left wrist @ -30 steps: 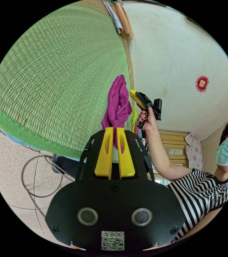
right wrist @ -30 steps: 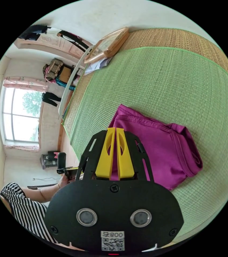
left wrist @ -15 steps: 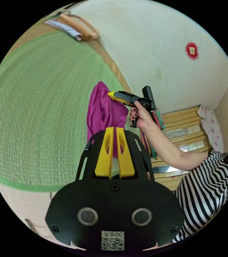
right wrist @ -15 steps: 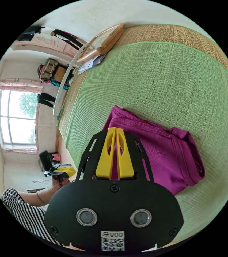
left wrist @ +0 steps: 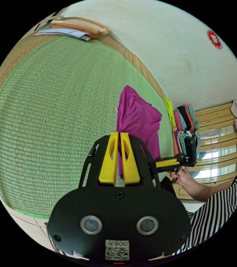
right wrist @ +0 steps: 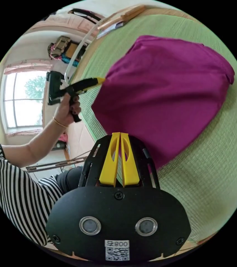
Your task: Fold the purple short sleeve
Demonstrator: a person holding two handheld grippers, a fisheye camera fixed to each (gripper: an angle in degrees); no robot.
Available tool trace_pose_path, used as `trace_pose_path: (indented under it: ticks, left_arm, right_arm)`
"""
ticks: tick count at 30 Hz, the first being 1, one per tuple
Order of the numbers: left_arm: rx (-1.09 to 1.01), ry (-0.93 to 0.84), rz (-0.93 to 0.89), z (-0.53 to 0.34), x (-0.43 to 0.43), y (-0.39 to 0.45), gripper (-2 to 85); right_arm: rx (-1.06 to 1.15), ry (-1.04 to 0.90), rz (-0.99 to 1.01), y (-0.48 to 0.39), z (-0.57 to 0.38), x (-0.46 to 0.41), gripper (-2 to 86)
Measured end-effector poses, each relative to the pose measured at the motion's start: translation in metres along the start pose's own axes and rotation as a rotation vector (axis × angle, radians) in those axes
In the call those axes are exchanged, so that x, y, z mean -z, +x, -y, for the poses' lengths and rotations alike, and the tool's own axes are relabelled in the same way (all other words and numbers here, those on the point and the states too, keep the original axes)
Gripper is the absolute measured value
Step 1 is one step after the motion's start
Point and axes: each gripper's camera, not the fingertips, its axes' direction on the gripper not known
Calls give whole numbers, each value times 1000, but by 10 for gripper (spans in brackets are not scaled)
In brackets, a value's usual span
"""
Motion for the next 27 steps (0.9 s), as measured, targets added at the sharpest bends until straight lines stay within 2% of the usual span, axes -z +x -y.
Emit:
trace_pose_path:
  ticks: [6,10,14,17,21,27]
  left_arm:
    - [-28,80,-14,-23,8,32,6]
    - [-4,71,2,-43,0,41,3]
    - [-32,80,-75,-58,-6,53,2]
    - [-81,-3,-83,-64,-25,67,1]
    - [-63,-77,64,-70,-48,74,1]
    - [-39,-88,26,-77,-68,77,1]
  right_arm:
    - [-28,94,34,-1,-22,23,1]
    - [-49,56,-12,1,-38,22,1]
    - [-72,124,8,9,-54,40,1]
    - [-96,231,-16,26,-47,81,1]
    - [-159,361,-82,62,-20,140,1]
    - [-301,330,-107,127,17,160,0]
